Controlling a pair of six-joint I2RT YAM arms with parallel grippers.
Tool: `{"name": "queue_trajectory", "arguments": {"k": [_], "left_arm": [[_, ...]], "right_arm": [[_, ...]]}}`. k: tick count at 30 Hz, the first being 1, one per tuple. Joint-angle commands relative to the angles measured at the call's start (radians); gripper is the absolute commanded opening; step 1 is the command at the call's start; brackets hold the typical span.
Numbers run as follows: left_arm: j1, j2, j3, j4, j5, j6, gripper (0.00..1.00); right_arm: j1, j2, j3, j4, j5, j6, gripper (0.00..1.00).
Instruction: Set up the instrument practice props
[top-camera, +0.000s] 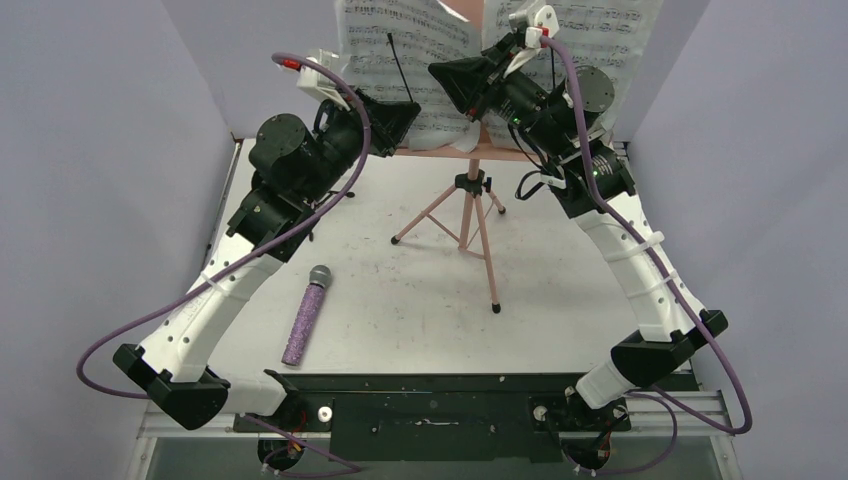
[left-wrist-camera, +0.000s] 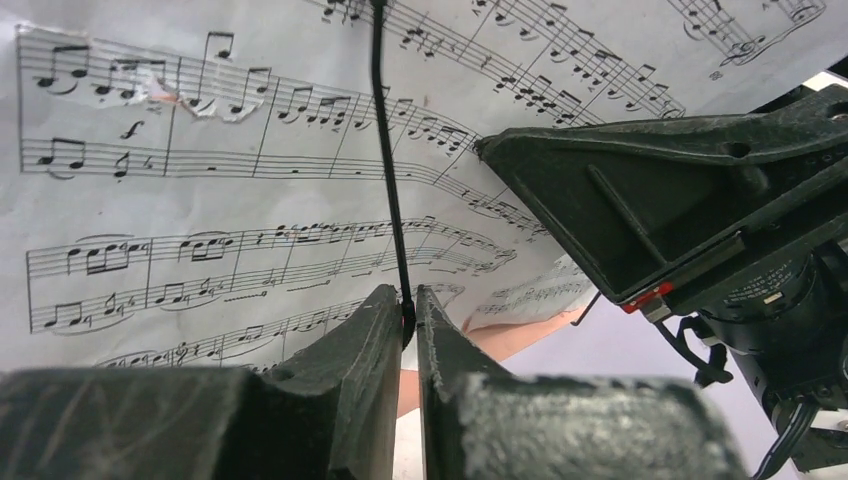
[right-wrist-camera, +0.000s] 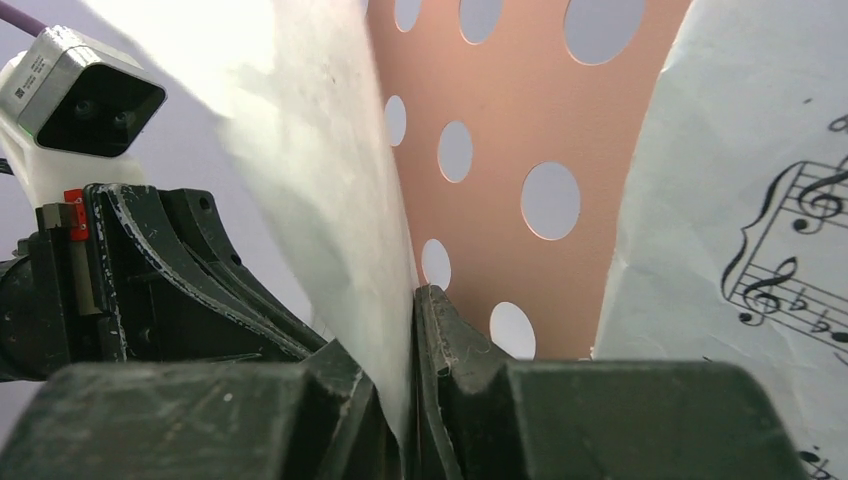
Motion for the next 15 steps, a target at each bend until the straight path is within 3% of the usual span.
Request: {"name": "queue_trajectory", "arguments": {"k": [1, 9, 15], "left_arm": [[-0.013, -0.043, 0.000, 0.056, 0.000, 0.011, 0.13], [-0.013, -0.043, -0.004, 0.062, -0.011, 0.010, 0.27], [-0.013, -0.041, -0.003, 0.062, -0.020, 0.017, 0.30]], "right_arm": [[0.011, -0.006, 0.041, 0.014, -0.014, -0.023, 0.12], [0.012, -0.026, 0.041, 0.020, 0.014, -0.035, 0.36], [0.011, -0.044, 0.038, 0.019, 0.046, -0.051, 0.45]]}}
